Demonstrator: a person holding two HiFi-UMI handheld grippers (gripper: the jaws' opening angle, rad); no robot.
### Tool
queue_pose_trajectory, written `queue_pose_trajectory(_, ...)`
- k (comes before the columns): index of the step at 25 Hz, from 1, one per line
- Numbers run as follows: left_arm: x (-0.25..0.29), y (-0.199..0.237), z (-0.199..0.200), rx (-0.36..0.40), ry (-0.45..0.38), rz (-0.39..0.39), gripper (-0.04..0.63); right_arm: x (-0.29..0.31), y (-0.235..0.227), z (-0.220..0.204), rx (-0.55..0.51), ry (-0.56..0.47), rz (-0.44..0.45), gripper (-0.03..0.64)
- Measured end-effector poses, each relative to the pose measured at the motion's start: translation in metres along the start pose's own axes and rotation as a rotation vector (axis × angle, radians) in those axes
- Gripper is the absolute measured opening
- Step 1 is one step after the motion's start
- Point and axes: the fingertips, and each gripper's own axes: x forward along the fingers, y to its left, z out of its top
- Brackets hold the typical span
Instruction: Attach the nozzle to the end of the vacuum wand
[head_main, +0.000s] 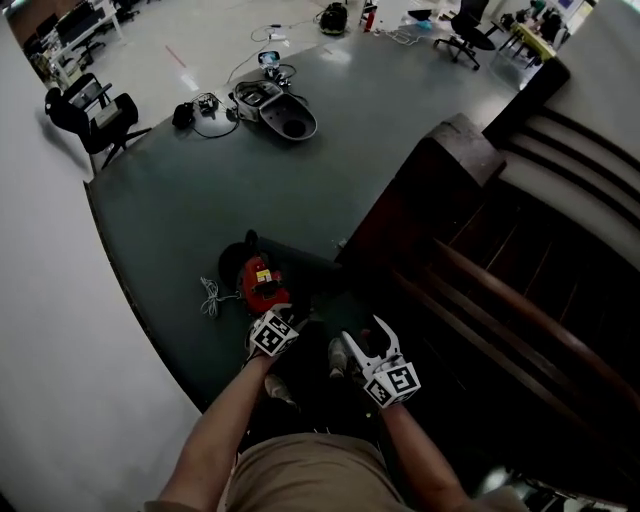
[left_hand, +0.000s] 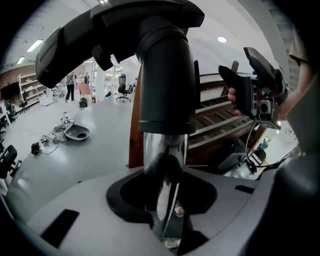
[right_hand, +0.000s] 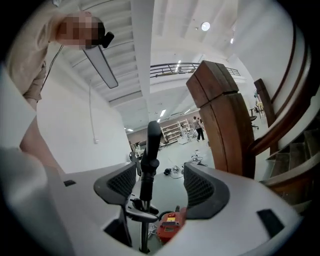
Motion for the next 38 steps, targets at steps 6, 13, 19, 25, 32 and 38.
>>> queue_pose_trajectory(6,0.044,0.034,0.037,-0.07,0.003,0.006,0.127,-0.019,-0.061,0.009,0.03,0.048,-0.067,0.285)
queue_pose_trajectory(13,0.072,0.122,0.055,-0.17,-0.002,0.106,0.127,-0.023,-0.103,0.005,0.039,0.098,-0.096,0.285)
queue_pose_trajectory(19,0.091,0.194,0.054,-0.156,0.071,0.149,0.127,-0.031,-0.126,-0.02,0.073,0.162,-0.119,0.285)
queue_pose_trajectory(25,0.114,0.236,0.055,-0.161,0.091,0.145,0.13,-0.038,-0.14,-0.039,0.085,0.218,-0.122,0.285)
queue_pose_trajectory(32,0.137,0.252,0.058,-0.147,0.153,0.087,0.227,-0.033,-0.139,-0.048,0.123,0.221,-0.109,0.285)
queue_pose_trajectory(38,0.138,0.271,0.043,-0.212,0.148,0.092,0.369,-0.032,-0.13,-0.056,0.138,0.227,-0.094,0.285)
